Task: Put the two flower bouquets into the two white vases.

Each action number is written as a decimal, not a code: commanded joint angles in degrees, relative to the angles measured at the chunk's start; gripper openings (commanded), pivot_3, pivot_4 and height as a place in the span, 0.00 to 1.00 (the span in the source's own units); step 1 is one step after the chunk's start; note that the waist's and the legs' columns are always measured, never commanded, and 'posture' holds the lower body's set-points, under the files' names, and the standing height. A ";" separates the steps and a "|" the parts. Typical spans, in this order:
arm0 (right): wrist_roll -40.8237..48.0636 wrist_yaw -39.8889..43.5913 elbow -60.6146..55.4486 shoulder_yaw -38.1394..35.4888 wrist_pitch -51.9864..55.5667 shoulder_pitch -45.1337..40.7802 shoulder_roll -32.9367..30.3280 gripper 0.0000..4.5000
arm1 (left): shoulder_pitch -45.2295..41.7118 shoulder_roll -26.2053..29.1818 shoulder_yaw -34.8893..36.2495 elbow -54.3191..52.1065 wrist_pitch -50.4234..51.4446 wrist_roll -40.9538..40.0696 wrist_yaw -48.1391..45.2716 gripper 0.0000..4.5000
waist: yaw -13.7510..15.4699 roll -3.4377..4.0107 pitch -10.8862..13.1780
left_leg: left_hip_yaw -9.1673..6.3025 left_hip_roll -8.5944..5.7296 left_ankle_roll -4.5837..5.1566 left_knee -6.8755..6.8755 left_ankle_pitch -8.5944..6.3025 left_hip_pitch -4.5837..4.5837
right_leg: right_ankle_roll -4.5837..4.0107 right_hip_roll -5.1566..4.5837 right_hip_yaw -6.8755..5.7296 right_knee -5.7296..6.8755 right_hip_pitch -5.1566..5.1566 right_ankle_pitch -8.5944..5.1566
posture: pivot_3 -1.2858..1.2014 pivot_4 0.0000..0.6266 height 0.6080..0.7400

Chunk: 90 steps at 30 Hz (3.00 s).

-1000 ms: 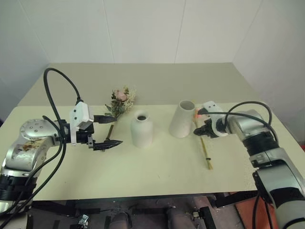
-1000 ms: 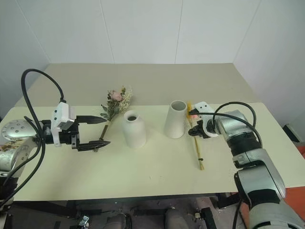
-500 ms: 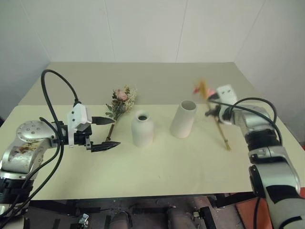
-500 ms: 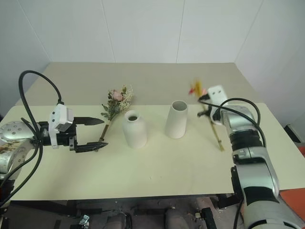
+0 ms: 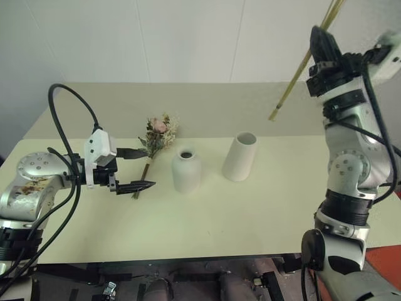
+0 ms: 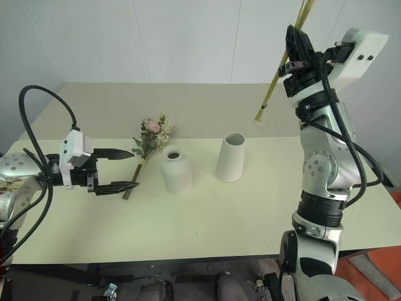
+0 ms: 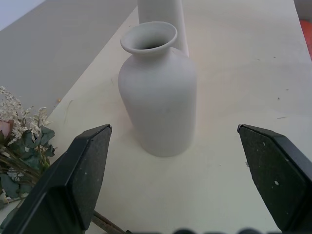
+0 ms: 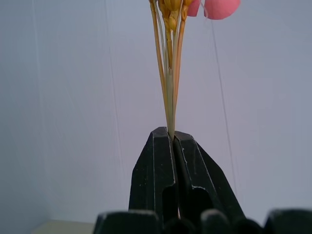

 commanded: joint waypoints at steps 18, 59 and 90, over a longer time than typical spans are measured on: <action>-6.08 5.42 7.52 8.36 -9.58 9.04 5.05 0.06 | 2.81 1.86 3.25 -4.45 1.18 -1.12 2.09 1.00 | -0.09 0.01 0.00 | 0.00 0.00 0.00 0.00 0.00 -0.02 | -0.11 0.00 0.00 0.00 -0.04 0.05 | 0.52 0.24 1.00; 9.45 22.21 -26.19 -2.25 23.63 27.55 -34.91 1.00 | -37.47 -21.75 -22.25 38.20 35.52 18.78 39.25 0.88 | 1.81 -0.09 0.04 | -0.53 -0.33 -0.01 0.02 0.00 -0.08 | 0.20 -0.02 -0.11 -0.14 0.12 -0.15 | 0.52 0.24 1.00; 14.47 29.21 -30.60 -12.77 17.48 41.96 -34.14 1.00 | -40.28 -28.82 21.70 29.36 11.31 -19.66 24.75 0.03 | 1.64 -0.12 0.05 | -0.78 -0.52 -0.01 0.13 0.00 -0.03 | 0.36 -0.12 -0.16 -0.11 0.34 -0.14 | 0.52 0.24 1.00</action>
